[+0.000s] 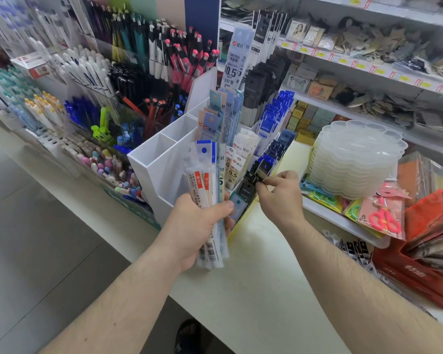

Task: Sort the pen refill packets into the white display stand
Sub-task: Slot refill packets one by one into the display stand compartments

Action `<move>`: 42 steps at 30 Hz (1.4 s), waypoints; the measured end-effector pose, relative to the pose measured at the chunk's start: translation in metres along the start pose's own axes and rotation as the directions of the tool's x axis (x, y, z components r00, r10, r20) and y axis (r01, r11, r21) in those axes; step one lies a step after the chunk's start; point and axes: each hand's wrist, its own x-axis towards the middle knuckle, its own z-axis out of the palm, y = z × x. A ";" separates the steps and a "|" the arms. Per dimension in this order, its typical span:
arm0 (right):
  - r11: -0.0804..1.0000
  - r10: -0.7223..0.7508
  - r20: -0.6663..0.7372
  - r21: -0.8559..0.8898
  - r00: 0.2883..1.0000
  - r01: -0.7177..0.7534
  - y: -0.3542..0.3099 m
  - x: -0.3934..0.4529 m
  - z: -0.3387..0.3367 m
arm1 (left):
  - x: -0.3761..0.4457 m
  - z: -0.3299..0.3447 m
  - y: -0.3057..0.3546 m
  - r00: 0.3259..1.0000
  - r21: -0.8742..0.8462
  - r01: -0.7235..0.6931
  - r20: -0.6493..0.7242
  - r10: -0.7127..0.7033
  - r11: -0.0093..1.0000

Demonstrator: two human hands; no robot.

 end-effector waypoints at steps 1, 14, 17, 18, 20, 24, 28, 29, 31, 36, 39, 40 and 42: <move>1.000 -0.006 0.010 -0.013 1.000 0.007 0.001 0.002 0.001 | 0.000 -0.001 0.000 1.000 -0.001 0.003 0.000 -0.003 1.000; 0.980 -0.076 -0.003 -0.183 0.997 0.074 -0.007 0.013 -0.004 | -0.001 0.003 -0.001 1.000 0.035 -0.012 0.013 0.011 0.999; 0.954 -0.059 0.045 -0.293 0.997 0.070 -0.006 0.015 -0.003 | -0.003 0.005 0.000 1.000 0.029 -0.011 0.023 0.010 1.000; 0.949 -0.057 0.051 -0.306 0.997 0.070 -0.005 0.015 -0.003 | -0.003 0.006 0.000 1.000 0.028 -0.011 0.026 0.010 1.000; 0.950 -0.046 0.058 -0.305 0.997 0.062 -0.006 0.016 -0.005 | -0.003 0.007 0.000 0.999 0.025 -0.012 0.030 0.011 1.000; 0.992 -0.020 -0.023 -0.129 1.000 0.017 -0.002 0.010 -0.014 | -0.004 0.009 0.001 0.999 -0.004 0.008 0.042 -0.008 1.000; 0.980 0.189 -0.054 0.081 0.980 -0.184 0.012 0.002 -0.018 | -0.005 0.010 0.001 0.998 -0.014 0.026 0.053 -0.025 1.000; 0.974 0.214 -0.022 0.083 0.977 -0.212 0.014 0.002 -0.017 | -0.006 0.010 0.001 0.998 -0.015 0.032 0.055 -0.031 0.999; 0.976 0.206 0.022 0.064 0.978 -0.207 0.014 0.006 -0.011 | -0.006 0.011 0.000 0.997 -0.019 0.041 0.059 -0.040 0.999; 0.979 0.180 0.015 0.091 0.984 -0.180 0.002 0.022 0.000 | -0.008 0.014 0.002 0.997 0.006 0.044 0.068 -0.044 0.999; 0.985 0.166 0.009 0.037 0.986 -0.166 0.001 0.026 0.004 | -0.009 0.014 0.002 0.997 0.014 0.043 0.067 -0.044 0.999; 0.986 0.167 0.008 0.014 0.986 -0.167 0.001 0.026 0.004 | -0.009 0.014 0.002 0.997 0.018 0.043 0.067 -0.044 0.999; 0.984 0.179 -0.003 -0.017 0.984 -0.179 0.003 0.026 0.004 | -0.010 0.013 0.001 0.996 0.024 0.043 0.071 -0.045 0.999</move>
